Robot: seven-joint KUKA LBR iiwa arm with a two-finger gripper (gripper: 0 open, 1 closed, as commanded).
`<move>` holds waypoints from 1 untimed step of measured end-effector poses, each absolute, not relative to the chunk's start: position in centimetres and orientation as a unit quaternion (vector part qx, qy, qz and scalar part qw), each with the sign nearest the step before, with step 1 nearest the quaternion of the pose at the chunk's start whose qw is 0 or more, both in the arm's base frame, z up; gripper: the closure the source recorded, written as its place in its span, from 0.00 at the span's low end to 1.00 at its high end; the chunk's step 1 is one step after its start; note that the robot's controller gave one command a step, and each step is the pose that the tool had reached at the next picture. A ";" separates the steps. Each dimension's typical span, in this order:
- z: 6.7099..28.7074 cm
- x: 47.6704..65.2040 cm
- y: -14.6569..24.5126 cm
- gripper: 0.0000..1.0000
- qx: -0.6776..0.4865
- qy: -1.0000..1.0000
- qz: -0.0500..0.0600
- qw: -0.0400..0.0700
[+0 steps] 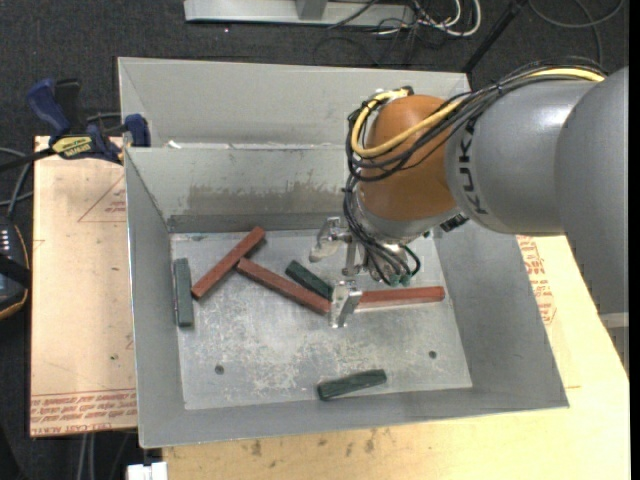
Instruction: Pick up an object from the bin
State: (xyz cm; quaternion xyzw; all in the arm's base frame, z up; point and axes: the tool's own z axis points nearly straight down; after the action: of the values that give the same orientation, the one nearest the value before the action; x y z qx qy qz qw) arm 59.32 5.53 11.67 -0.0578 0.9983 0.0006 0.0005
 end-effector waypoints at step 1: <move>7.9 59.6 4.6 1.00 0.028 1.000 0.003 0.010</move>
Offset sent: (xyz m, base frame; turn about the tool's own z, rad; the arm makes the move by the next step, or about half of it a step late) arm 0.0000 0.0000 0.0000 0.0000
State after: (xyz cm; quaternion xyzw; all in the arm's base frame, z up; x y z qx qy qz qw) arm 59.63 4.56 7.91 0.0283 0.9995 0.0027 0.0101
